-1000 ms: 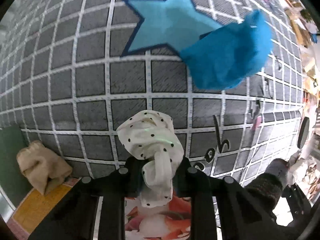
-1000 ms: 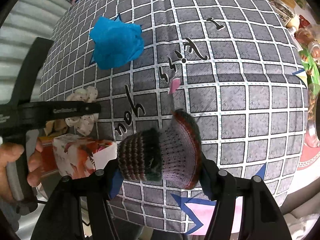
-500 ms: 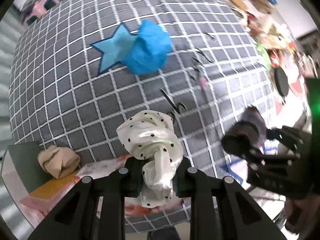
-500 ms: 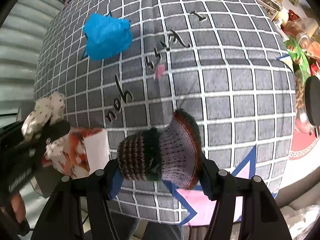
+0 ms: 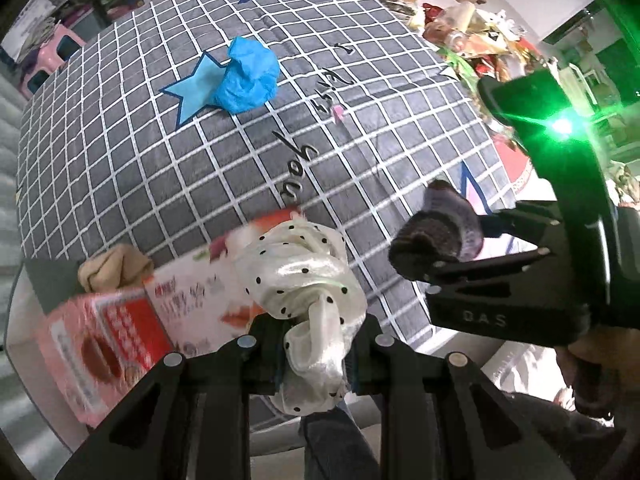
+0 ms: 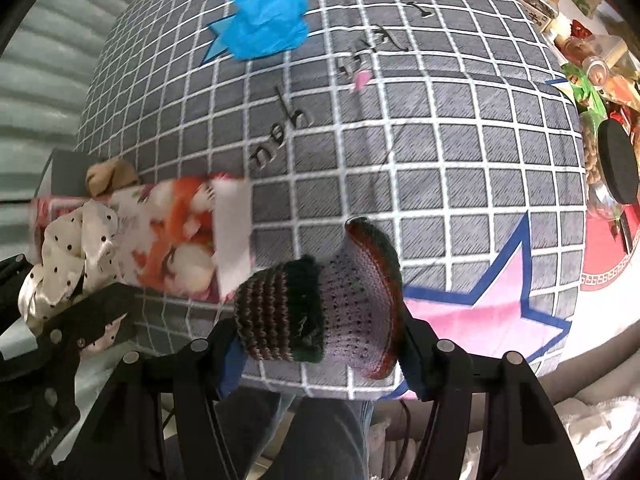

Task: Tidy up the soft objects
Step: 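Lift the scrunchie with left gripper while right gripper lifts the knitted hat, then carry the scrunchie with left gripper while right gripper carries the hat over the white box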

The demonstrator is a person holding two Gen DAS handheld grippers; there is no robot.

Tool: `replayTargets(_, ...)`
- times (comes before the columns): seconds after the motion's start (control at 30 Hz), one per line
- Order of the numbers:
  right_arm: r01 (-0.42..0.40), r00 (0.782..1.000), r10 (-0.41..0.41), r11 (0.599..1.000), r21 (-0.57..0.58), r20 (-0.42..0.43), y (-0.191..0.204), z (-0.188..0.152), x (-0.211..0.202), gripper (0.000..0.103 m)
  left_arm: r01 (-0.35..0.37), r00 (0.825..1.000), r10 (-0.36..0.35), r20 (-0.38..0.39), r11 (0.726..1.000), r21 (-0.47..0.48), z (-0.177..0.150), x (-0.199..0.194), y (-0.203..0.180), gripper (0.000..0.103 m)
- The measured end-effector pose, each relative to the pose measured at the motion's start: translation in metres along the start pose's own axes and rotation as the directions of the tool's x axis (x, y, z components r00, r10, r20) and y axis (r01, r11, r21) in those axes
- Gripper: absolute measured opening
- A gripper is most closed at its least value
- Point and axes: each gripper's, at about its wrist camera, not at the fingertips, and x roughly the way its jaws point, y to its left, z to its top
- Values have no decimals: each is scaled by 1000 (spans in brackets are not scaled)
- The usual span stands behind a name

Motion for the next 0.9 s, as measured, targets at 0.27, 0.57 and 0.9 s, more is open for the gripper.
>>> replayTargets(0.27, 6, 1000, -6, 998, -61, 4, 47, -19, -6, 64, -2, 1000, 2, 28, 1000, 4, -50, -22, 11, 25)
replayTargets(0.57, 21, 1000, -21, 980, -196, 2, 114, -31, -9, 64, -57, 991, 67, 113, 994, -89, -103, -51, 46, 25)
replayTargets(0.9, 28, 1000, -29, 917, -397, 1, 201, -44, -9, 64, -79, 973, 144, 179, 942, -327, -164, -80, 108, 25)
